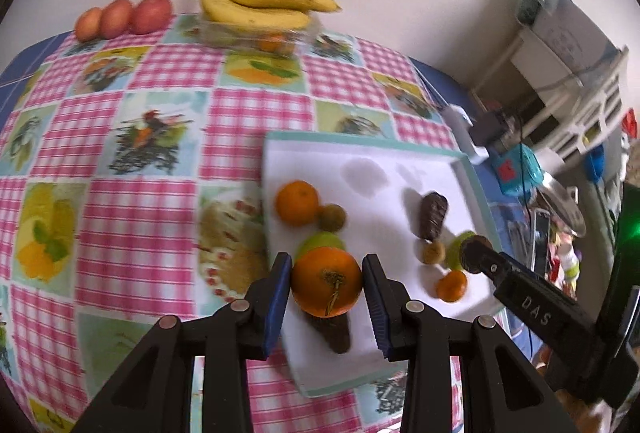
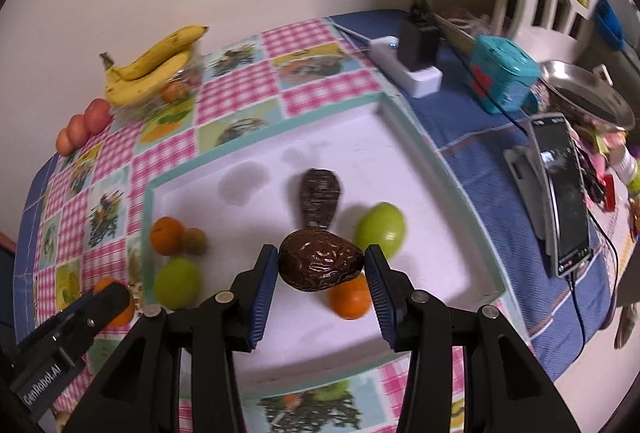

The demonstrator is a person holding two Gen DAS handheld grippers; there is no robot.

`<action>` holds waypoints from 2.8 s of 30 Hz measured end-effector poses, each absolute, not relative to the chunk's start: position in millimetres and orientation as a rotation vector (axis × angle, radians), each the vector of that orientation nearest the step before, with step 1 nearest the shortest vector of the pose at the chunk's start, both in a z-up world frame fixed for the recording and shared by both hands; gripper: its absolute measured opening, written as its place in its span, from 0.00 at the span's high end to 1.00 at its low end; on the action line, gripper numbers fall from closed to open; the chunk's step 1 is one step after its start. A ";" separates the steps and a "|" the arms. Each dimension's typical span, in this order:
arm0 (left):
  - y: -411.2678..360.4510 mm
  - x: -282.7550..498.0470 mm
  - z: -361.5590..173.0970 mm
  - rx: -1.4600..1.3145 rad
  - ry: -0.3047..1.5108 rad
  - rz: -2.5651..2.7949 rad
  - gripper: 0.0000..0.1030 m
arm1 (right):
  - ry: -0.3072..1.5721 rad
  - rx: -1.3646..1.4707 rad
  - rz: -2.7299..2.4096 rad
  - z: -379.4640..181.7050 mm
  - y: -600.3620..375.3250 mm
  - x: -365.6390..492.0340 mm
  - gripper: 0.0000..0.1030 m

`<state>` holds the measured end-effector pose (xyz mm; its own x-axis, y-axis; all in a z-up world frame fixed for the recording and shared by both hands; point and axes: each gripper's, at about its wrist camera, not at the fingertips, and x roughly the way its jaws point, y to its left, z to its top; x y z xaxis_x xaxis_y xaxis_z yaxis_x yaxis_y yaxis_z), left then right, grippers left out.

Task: Organize fruits
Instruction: 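Carry the mandarin and date over the white tray with both tools, then lower both fruits into the tray and open both tools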

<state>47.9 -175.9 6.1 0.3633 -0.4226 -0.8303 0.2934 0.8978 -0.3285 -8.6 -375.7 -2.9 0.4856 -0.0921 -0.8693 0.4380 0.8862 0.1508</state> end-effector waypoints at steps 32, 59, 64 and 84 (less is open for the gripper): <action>-248.7 19.9 -44.5 0.055 1.226 -0.499 0.63 | 1.134 0.470 -0.422 -43.9 -421.3 -26.6 0.55; -266.4 15.7 -58.5 0.127 1.236 -0.473 0.62 | 1.136 0.572 -0.478 -55.5 -442.4 -34.2 0.55; -265.3 15.2 -58.6 0.132 1.241 -0.481 0.61 | 1.138 0.585 -0.479 -55.6 -443.6 -34.8 0.55; -210.5 23.2 -20.0 0.020 1.167 -0.433 0.17 | 1.087 0.477 -0.455 -27.8 -414.1 -32.3 0.31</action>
